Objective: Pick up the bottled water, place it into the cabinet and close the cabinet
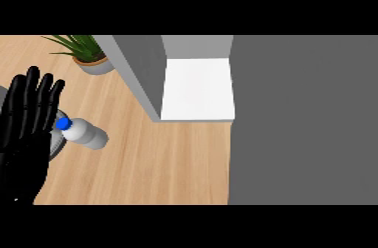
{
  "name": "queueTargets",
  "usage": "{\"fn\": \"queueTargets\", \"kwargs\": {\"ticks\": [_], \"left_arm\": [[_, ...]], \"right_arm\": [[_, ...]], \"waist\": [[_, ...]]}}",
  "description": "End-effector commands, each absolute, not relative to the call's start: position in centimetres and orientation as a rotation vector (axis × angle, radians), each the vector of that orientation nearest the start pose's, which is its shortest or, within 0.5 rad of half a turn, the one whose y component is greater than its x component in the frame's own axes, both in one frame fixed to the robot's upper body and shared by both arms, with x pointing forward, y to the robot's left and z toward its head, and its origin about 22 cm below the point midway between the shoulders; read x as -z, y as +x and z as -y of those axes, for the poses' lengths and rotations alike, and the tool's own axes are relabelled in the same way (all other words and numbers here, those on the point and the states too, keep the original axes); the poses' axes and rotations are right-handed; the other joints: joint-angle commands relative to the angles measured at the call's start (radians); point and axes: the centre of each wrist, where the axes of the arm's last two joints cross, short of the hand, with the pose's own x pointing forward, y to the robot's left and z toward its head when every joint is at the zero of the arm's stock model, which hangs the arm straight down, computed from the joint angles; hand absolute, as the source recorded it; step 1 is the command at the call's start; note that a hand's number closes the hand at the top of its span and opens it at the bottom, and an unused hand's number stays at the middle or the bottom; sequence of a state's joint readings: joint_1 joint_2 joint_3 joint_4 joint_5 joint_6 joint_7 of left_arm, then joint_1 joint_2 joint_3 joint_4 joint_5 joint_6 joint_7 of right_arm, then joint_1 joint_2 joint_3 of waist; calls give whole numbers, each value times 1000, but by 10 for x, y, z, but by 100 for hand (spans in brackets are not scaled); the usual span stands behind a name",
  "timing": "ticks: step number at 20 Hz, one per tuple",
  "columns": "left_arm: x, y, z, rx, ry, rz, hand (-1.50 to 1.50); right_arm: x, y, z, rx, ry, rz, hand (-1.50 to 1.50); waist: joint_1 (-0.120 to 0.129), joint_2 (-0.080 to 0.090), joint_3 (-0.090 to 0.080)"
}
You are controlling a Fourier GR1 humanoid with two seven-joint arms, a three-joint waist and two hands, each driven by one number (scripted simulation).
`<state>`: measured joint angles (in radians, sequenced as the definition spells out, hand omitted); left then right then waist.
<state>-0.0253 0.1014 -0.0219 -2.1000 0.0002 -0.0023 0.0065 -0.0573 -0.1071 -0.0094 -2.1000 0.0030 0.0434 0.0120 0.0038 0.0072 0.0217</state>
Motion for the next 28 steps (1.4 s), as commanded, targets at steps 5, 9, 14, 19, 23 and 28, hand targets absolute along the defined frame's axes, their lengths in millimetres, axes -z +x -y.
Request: {"fn": "queueTargets", "kwargs": {"ticks": [5,9,14,19,23,28], "left_arm": [[-129,211,-269,-191,560,2048,-150],[-119,203,-261,-563,423,1897,-150],[-131,196,-232,-610,432,1883,-150],[-137,171,-212,-629,420,1880,-150],[-137,146,-207,-605,423,1883,-150],[-136,135,-198,-635,433,1843,-150]], "right_arm": [[-121,187,243,-140,-92,2016,-150],[-110,159,238,-127,186,1907,-150],[-140,106,245,-140,199,1910,-150],[-152,93,245,-154,183,1891,-150],[-141,87,238,-120,180,1893,-150],[-149,63,257,-156,188,1875,-150]], "waist": [[-7,-11,-21],[-18,-16,-22],[-25,-13,-21],[-11,-10,-22],[-8,-11,-22],[-16,-13,-21]]}}
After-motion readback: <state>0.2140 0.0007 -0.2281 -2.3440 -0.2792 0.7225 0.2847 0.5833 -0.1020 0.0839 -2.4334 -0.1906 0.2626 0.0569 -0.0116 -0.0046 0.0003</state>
